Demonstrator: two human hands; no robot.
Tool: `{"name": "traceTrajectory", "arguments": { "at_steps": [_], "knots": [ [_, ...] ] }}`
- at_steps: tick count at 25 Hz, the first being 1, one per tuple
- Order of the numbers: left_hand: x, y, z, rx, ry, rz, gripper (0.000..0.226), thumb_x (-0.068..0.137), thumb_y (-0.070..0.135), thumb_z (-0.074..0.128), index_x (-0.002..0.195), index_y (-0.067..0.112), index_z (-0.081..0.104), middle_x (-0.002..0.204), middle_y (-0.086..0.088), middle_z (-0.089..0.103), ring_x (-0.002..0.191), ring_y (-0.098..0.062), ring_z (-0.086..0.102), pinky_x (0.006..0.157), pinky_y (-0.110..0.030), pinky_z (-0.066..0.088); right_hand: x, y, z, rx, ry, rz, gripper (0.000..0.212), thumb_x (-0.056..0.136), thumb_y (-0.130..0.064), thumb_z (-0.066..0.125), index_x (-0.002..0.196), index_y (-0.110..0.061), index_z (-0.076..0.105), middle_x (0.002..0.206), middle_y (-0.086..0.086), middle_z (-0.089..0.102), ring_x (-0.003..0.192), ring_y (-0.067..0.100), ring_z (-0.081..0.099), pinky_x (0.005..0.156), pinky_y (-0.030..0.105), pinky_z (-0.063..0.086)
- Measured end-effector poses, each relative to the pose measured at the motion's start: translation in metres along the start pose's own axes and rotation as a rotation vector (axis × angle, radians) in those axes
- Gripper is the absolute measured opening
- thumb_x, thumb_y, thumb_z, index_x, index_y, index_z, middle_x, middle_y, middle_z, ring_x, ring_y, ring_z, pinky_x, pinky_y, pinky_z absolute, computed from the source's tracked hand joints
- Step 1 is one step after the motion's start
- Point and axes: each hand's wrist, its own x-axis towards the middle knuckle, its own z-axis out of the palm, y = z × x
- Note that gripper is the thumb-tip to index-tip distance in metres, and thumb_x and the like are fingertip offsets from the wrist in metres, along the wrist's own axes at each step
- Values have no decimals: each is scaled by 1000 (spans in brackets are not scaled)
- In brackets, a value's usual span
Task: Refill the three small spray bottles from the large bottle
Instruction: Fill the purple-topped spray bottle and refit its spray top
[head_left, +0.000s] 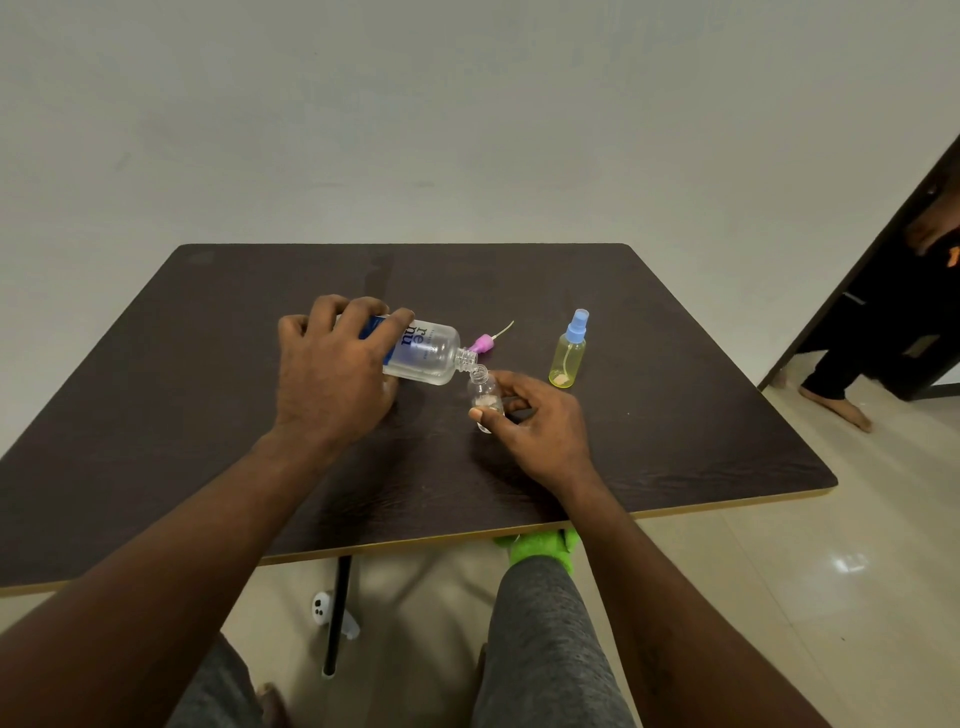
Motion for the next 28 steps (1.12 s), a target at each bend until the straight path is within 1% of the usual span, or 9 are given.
{"name": "traceTrajectory", "arguments": {
  "at_steps": [4, 9, 13, 18, 22, 28],
  "knots": [
    [1, -1, -1, 7, -1, 2, 73, 73, 27, 89, 140, 24, 60, 136, -6, 62, 123, -36, 49, 88, -52, 39, 0, 1, 0, 13, -13, 9, 43, 84, -36, 86, 124, -32, 74, 106, -17, 78, 93, -1, 73, 82, 29, 63],
    [0, 0, -1, 16, -9, 0, 74, 73, 28, 89, 140, 24, 60, 137, -7, 61, 124, -36, 49, 89, -52, 39, 0, 2, 0, 23, -15, 11, 43, 84, -36, 86, 125, -31, 74, 106, -16, 78, 92, 0, 74, 83, 30, 63],
    [1, -1, -1, 14, -3, 0, 73, 73, 26, 88, 140, 24, 60, 137, -6, 61, 124, -36, 49, 89, -52, 39, 1, 3, 1, 37, -15, 17, 44, 83, -36, 86, 125, -30, 75, 107, -15, 78, 93, 2, 74, 83, 34, 64],
    [1, 0, 0, 10, 2, 5, 73, 72, 26, 89, 140, 24, 60, 136, -7, 61, 123, -36, 48, 88, -52, 39, 1, 4, 3, 33, -13, 11, 43, 83, -38, 85, 124, -30, 75, 106, -15, 78, 92, 3, 75, 81, 35, 64],
    [1, 1, 0, 6, -2, 5, 74, 72, 25, 89, 140, 24, 60, 136, -8, 61, 123, -37, 48, 88, -52, 39, 1, 5, 2, 26, -9, 5, 43, 83, -41, 84, 124, -32, 74, 106, -17, 78, 92, 0, 74, 81, 32, 64],
    [1, 2, -1, 3, 1, 6, 74, 71, 24, 90, 140, 23, 61, 136, -8, 62, 123, -38, 49, 87, -52, 39, 2, 6, 2, 25, -6, 11, 44, 83, -39, 85, 125, -29, 75, 107, -14, 78, 93, 3, 74, 82, 34, 64]
  ]
}}
